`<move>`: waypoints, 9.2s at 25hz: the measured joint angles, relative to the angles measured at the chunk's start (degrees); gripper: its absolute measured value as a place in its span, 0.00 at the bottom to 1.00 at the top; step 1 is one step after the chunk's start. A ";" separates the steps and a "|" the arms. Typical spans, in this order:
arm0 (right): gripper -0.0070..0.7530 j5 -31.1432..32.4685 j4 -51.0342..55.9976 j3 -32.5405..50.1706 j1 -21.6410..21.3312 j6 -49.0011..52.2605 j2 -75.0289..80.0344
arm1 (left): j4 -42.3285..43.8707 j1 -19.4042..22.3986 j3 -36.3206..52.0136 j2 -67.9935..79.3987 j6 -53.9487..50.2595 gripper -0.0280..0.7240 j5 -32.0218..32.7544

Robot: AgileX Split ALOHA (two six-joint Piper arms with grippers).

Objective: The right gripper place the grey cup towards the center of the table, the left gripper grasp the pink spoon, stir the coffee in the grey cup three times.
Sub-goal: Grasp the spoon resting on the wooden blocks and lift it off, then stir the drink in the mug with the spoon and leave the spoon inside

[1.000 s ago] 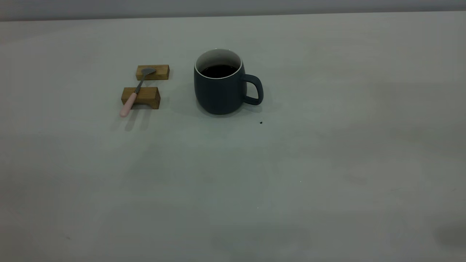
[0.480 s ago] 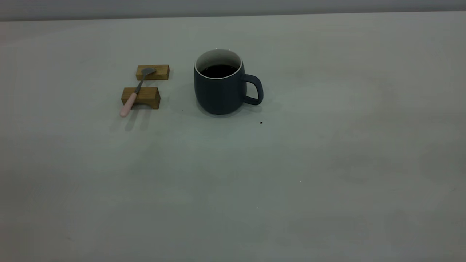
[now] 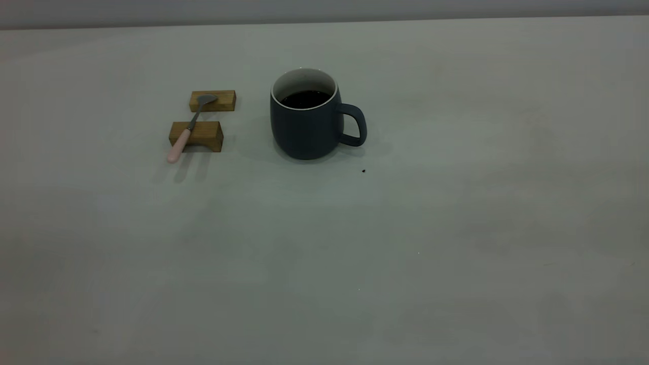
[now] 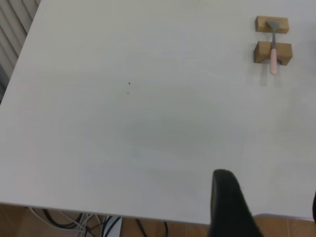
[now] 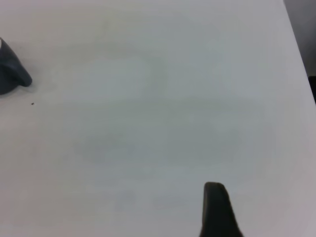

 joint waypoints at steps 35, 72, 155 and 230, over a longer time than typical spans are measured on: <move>0.69 0.05 0.24 0.00 0.00 0.41 0.00 | -1.33 0.00 -1.63 20.65 -0.32 0.75 -5.52; 0.69 0.05 0.26 0.00 0.00 0.41 0.00 | -9.92 -10.56 -51.74 131.08 1.68 0.82 -31.02; 0.69 0.10 0.26 0.00 0.00 0.41 0.00 | -90.58 -12.66 -74.10 147.19 -58.66 0.20 -12.69; 0.69 0.10 -0.13 0.00 0.00 0.43 0.00 | -84.72 -11.06 -75.87 150.68 -60.50 0.20 -12.54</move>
